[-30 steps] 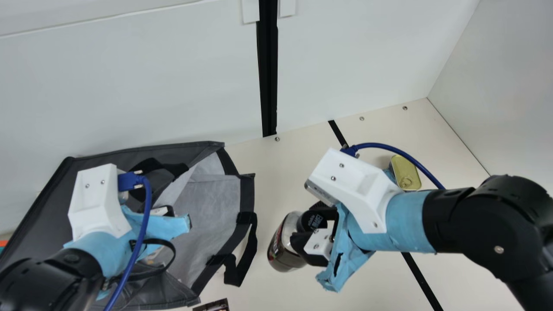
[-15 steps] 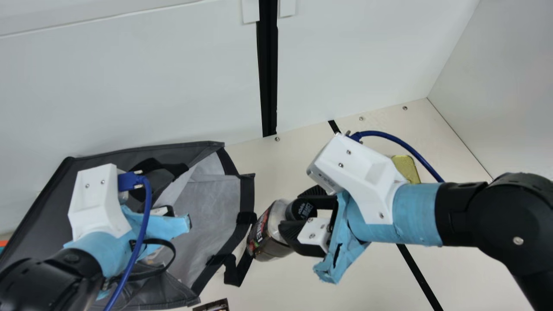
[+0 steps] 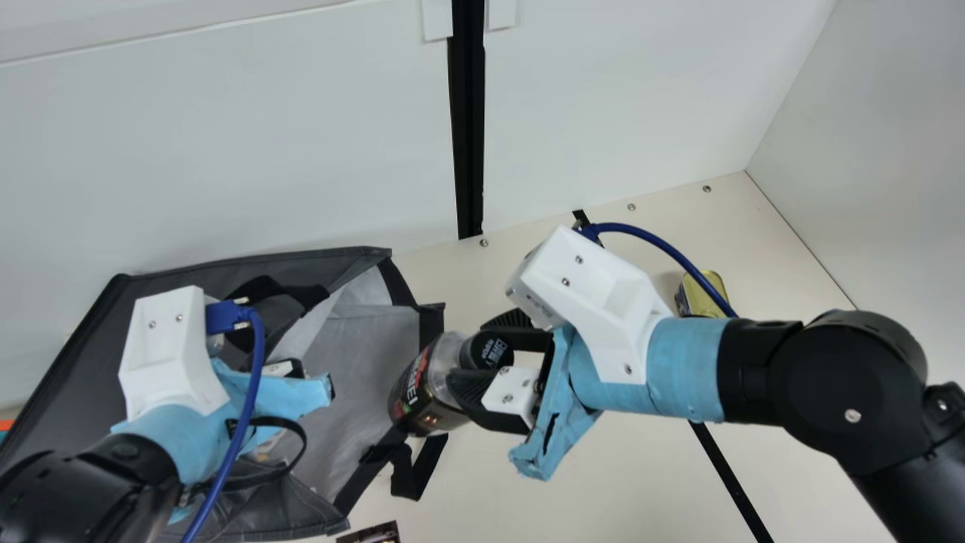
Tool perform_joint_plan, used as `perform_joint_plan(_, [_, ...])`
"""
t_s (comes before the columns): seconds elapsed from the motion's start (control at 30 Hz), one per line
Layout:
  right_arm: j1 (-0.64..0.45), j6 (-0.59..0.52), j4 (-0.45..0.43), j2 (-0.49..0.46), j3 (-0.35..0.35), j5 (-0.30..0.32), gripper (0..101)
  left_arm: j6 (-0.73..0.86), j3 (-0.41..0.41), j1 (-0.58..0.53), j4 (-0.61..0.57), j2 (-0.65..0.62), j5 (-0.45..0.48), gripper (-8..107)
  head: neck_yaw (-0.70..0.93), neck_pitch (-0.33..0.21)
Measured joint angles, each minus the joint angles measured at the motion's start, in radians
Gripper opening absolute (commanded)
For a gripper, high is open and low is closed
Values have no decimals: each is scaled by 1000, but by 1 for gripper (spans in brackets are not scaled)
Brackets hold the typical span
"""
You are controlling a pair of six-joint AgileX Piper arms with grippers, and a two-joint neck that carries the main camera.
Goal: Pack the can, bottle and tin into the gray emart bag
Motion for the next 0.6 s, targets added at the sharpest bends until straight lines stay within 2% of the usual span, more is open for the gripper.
perform_joint_plan(0.6, [76, -78, 85, 77, 47, -193, 0, 0, 0, 0, 0, 0, 0, 10, 2, 0])
